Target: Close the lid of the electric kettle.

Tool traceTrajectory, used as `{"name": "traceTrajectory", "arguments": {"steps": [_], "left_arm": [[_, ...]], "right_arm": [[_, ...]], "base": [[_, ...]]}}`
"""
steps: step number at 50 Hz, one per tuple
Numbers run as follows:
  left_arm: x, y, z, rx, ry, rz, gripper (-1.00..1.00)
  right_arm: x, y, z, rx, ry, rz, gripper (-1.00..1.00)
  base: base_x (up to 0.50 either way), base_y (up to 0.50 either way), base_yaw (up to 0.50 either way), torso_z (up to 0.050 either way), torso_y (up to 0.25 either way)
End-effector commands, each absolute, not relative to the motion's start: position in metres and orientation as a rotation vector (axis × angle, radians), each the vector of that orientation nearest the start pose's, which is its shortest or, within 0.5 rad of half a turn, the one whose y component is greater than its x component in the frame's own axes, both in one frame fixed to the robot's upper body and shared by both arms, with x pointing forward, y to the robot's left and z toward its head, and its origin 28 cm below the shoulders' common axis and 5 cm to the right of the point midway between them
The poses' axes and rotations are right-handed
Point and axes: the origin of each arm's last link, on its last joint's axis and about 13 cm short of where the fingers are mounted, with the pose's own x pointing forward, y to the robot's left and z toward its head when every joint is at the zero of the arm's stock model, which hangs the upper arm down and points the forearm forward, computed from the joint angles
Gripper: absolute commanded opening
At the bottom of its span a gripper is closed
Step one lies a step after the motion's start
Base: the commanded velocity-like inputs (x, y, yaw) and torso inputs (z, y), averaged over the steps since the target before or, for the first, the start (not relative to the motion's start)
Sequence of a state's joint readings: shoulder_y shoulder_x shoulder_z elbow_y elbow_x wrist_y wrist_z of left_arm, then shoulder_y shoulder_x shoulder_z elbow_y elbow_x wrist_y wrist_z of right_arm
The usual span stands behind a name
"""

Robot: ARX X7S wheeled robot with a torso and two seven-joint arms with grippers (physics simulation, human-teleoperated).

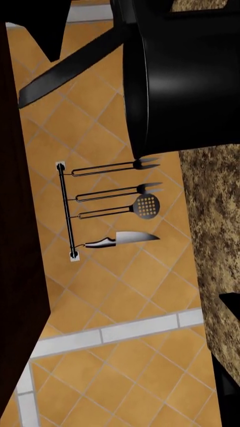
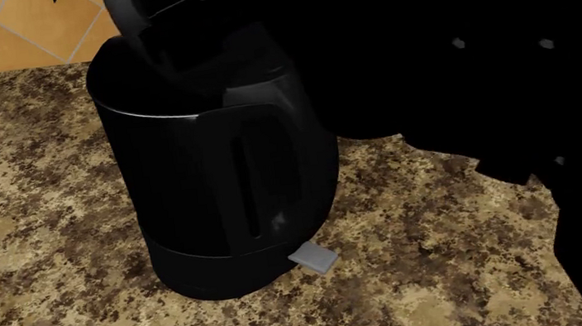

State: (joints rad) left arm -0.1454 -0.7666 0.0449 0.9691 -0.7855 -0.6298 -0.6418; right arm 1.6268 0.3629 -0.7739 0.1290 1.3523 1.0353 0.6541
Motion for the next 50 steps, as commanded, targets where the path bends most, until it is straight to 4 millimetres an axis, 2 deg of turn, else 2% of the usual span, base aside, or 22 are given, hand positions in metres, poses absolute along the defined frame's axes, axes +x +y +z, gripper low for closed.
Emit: {"name": "traceTrajectory", "arguments": {"steps": [1,5,8,16,21,38,40,42,44,46,50], "left_arm": [[0.163,0.248,0.189,0.154,-0.247,-0.021,1.00],[0.163,0.248,0.189,0.154,-0.246,-0.020,1.00],[0.162,0.249,0.190,0.151,-0.250,-0.016,1.00],[0.159,0.257,0.191,0.143,-0.257,0.014,1.00],[0.157,0.257,0.194,0.141,-0.266,0.019,1.00],[0.157,0.260,0.194,0.137,-0.264,0.029,1.00],[0.157,0.261,0.193,0.137,-0.263,0.030,1.00],[0.157,0.261,0.191,0.136,-0.259,0.032,1.00],[0.158,0.261,0.190,0.136,-0.254,0.031,1.00],[0.158,0.261,0.189,0.135,-0.254,0.030,1.00],[0.157,0.260,0.189,0.134,-0.254,0.027,1.00]], "right_arm": [[0.332,-0.042,0.360,-0.230,0.097,0.303,1.00],[0.339,-0.036,0.367,-0.236,0.100,0.312,1.00],[0.346,-0.033,0.364,-0.235,0.117,0.316,1.00],[0.363,-0.028,0.339,-0.203,0.173,0.336,1.00],[0.372,-0.025,0.330,-0.190,0.196,0.340,1.00],[0.389,-0.019,0.287,-0.151,0.283,0.369,1.00],[0.388,-0.020,0.294,-0.161,0.254,0.354,1.00],[0.379,-0.022,0.310,-0.164,0.194,0.353,1.00],[0.367,-0.028,0.333,-0.159,0.110,0.330,1.00],[0.358,-0.031,0.344,-0.176,0.070,0.312,1.00],[0.329,-0.043,0.369,-0.159,-0.006,0.312,1.00]], "base": [[0.00,0.00,0.00,0.000,0.000],[0.00,0.00,0.00,0.000,0.000],[0.00,0.00,0.00,0.000,0.000],[0.00,0.00,0.00,0.000,0.000],[0.00,0.00,0.00,0.000,0.000],[0.00,0.00,0.00,0.000,0.000],[0.00,0.00,0.00,0.000,0.000],[0.00,0.00,0.00,0.000,0.000],[0.00,0.00,0.00,0.000,0.000],[0.00,0.00,0.00,0.000,0.000],[0.00,0.00,0.00,0.000,0.000]]}}
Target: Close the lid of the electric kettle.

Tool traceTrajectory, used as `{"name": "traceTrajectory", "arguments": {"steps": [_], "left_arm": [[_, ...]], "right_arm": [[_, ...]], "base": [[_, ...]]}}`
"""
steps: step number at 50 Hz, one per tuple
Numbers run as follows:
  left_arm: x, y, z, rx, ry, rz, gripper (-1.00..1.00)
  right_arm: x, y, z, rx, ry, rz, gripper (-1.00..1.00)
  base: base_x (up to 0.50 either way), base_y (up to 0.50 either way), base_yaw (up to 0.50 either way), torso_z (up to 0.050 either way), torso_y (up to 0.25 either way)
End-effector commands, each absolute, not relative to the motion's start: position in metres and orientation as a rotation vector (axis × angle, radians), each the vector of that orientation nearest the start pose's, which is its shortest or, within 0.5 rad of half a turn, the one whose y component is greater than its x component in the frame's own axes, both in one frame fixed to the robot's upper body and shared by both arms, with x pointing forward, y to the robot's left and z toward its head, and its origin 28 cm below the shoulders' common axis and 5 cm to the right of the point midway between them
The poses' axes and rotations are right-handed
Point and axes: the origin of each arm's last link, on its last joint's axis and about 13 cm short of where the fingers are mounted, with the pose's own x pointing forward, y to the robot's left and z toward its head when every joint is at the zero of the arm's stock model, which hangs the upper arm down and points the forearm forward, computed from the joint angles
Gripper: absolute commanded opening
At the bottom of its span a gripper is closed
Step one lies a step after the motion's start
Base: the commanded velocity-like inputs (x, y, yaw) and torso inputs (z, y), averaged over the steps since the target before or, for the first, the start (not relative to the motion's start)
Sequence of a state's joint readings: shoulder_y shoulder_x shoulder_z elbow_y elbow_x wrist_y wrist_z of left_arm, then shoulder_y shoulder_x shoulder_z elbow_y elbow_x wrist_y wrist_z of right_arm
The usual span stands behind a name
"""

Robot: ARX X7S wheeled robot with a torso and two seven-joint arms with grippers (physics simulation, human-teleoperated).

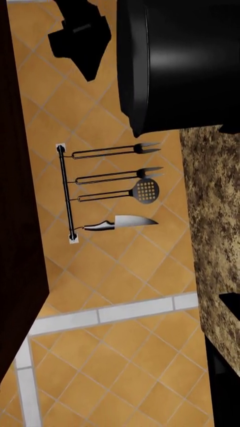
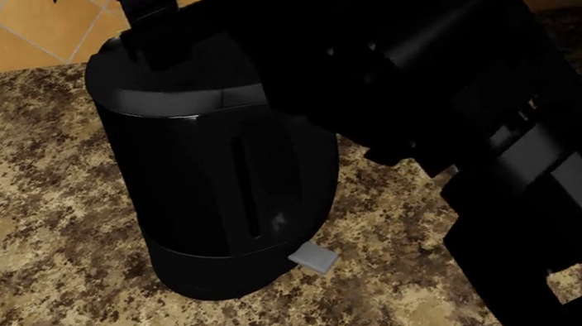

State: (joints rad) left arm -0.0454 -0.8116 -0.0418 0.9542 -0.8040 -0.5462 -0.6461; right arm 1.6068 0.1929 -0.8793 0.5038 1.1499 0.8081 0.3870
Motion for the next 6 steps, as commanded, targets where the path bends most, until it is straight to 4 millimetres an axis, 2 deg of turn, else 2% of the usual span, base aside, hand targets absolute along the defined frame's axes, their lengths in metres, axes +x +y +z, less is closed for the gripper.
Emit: {"name": "traceTrajectory", "arguments": {"steps": [1,6], "left_arm": [[0.156,0.260,0.189,0.134,-0.255,0.028,1.00],[0.156,0.258,0.189,0.137,-0.255,0.022,1.00]], "right_arm": [[0.320,-0.045,0.373,-0.168,-0.025,0.310,1.00],[0.301,-0.051,0.373,-0.186,-0.048,0.313,1.00]], "base": [[0.00,0.00,0.00,0.000,0.000],[0.00,0.00,0.00,0.000,0.000]]}}
